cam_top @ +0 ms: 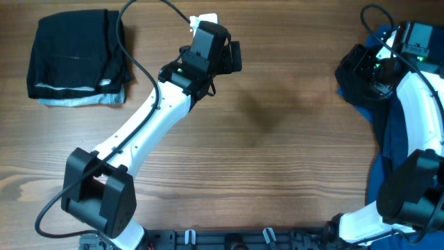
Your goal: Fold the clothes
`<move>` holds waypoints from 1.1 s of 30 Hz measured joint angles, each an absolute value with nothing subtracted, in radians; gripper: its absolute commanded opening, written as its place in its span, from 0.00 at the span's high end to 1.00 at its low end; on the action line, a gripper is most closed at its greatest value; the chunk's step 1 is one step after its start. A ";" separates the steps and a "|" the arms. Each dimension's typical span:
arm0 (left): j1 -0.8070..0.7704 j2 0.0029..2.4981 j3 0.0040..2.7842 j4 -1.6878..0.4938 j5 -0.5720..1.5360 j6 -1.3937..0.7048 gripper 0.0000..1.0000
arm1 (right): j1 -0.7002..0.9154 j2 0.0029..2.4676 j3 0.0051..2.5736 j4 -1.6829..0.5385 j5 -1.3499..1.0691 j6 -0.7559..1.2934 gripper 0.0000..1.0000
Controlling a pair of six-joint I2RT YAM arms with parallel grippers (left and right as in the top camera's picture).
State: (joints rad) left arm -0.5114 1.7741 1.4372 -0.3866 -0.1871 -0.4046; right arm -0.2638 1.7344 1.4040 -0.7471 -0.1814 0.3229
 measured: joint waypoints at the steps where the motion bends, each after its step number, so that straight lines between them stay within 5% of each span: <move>1: -0.511 1.774 1.437 -0.387 -0.187 -0.405 0.00 | -0.264 1.734 1.404 -0.747 -0.181 0.323 0.00; 15: -0.511 1.774 1.437 -0.389 -0.187 -0.405 0.00 | -0.236 1.705 1.401 -0.748 -0.178 0.323 0.00; 26: -0.511 1.774 1.437 -0.390 -0.187 -0.405 0.00 | 0.191 1.099 1.399 -0.741 -0.177 0.323 0.00; 33: -0.511 1.774 1.437 -0.389 -0.187 -0.404 0.00 | 0.260 0.746 1.388 -0.758 -0.136 0.323 0.00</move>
State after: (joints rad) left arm -0.5114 1.7741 1.4372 -0.3893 -0.1871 -0.4042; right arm 0.2596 0.7464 1.3880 -0.7582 -0.1356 0.3225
